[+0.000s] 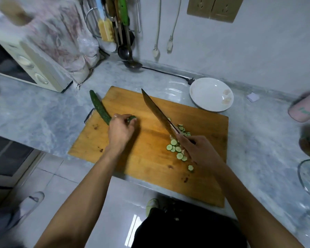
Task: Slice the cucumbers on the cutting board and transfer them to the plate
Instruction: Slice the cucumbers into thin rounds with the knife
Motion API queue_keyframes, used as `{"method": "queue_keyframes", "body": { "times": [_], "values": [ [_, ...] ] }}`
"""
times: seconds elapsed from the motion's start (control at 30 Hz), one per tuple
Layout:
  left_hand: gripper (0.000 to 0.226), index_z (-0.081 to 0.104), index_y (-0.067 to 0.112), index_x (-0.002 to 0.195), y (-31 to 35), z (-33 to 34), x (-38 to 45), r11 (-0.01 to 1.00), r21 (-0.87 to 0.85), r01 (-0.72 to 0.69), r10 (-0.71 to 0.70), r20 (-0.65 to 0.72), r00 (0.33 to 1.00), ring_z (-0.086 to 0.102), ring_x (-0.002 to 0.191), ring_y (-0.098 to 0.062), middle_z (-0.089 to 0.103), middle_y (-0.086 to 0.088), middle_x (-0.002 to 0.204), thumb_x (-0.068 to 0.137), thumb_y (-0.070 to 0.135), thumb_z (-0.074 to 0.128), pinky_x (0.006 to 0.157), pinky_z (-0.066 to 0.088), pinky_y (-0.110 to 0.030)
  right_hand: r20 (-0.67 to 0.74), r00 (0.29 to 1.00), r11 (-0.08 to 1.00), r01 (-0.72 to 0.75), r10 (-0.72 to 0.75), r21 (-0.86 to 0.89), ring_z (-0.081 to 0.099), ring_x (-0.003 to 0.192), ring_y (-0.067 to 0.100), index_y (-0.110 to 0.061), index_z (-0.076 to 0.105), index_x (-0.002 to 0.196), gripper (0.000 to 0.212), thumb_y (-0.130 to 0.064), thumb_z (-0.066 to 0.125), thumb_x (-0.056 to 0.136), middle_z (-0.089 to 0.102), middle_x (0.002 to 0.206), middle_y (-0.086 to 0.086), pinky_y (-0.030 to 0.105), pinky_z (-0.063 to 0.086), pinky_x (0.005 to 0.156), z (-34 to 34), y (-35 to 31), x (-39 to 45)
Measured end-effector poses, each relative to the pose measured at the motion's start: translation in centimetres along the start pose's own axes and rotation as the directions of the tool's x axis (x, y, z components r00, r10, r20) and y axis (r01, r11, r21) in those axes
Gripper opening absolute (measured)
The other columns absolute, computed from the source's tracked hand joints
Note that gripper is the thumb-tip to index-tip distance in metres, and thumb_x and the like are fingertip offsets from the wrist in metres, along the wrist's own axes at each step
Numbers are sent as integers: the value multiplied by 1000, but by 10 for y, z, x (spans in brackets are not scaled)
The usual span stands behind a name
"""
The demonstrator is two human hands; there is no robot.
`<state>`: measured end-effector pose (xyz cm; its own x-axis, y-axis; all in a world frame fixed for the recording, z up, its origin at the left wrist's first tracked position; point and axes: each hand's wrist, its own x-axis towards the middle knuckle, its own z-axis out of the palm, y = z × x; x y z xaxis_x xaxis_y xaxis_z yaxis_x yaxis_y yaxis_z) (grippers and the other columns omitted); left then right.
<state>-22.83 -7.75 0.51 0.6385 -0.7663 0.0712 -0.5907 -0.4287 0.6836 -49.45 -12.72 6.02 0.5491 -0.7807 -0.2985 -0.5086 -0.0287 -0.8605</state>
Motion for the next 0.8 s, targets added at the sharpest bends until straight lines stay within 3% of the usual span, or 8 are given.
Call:
{"method": "queue_keyframes", "body": {
  "times": [0.1, 0.23, 0.33, 0.53, 0.67, 0.73, 0.8],
  "values": [
    [24, 72, 9, 103, -10, -12, 56, 996, 81, 27, -30, 32, 999, 66, 86, -27, 70, -11, 98, 87, 25, 65, 82, 57, -38, -14, 1000, 999, 13, -14, -43, 45, 49, 14, -14, 59, 70, 53, -62, 50, 91, 50, 56, 2, 32, 38, 52, 0, -12, 19],
    [18, 71, 6, 85, -25, -10, 114, 984, 174, 44, -63, 103, 993, 66, 80, -27, 71, -11, 86, 74, 12, 59, 77, 57, -36, -62, 998, 992, 10, -18, -128, 48, 50, 10, -18, 54, 60, 54, -59, 49, 94, 52, 55, 0, 31, 40, 55, 4, -22, 40],
    [24, 74, 7, 90, -28, 0, 138, 983, 175, 59, -80, 112, 991, 65, 93, -28, 71, -12, 99, 74, 8, 57, 89, 55, -36, -76, 997, 989, 0, -11, -146, 48, 49, 11, -12, 60, 65, 58, -62, 49, 92, 51, 55, 0, 30, 40, 55, 8, -27, 48],
    [31, 67, 11, 108, -28, 11, 132, 985, 138, 108, -131, 170, 977, 61, 97, -30, 64, -15, 113, 80, 2, 56, 85, 49, -31, -57, 998, 989, -10, 2, -144, 48, 51, 14, -8, 59, 67, 60, -62, 46, 92, 51, 56, 4, 30, 39, 55, 13, -34, 53],
    [47, 57, 12, 129, -23, -7, 107, 998, 49, 46, -51, 106, 993, 58, 109, -32, 58, -17, 127, 82, 7, 61, 97, 47, -34, -48, 999, 990, -10, 3, -139, 46, 49, 11, -10, 58, 66, 59, -61, 47, 94, 50, 56, 2, 31, 39, 54, 15, -26, 51],
    [43, 63, 17, 123, -24, -21, 88, 999, 48, -5, -3, 165, 986, 58, 109, -27, 58, -11, 129, 82, 5, 58, 99, 46, -30, -51, 999, 989, -6, -2, -150, 45, 49, 12, -7, 57, 64, 63, -61, 46, 94, 49, 55, 2, 31, 37, 54, 14, -21, 45],
    [41, 71, 20, 110, -29, -37, 69, 990, 91, -107, 72, 332, 940, 57, 109, -20, 61, -3, 120, 76, 0, 56, 100, 43, -26, -46, 999, 990, -20, 13, -141, 45, 49, 12, -1, 59, 67, 68, -63, 46, 93, 49, 56, 2, 32, 37, 54, 14, -14, 40]
  ]
}}
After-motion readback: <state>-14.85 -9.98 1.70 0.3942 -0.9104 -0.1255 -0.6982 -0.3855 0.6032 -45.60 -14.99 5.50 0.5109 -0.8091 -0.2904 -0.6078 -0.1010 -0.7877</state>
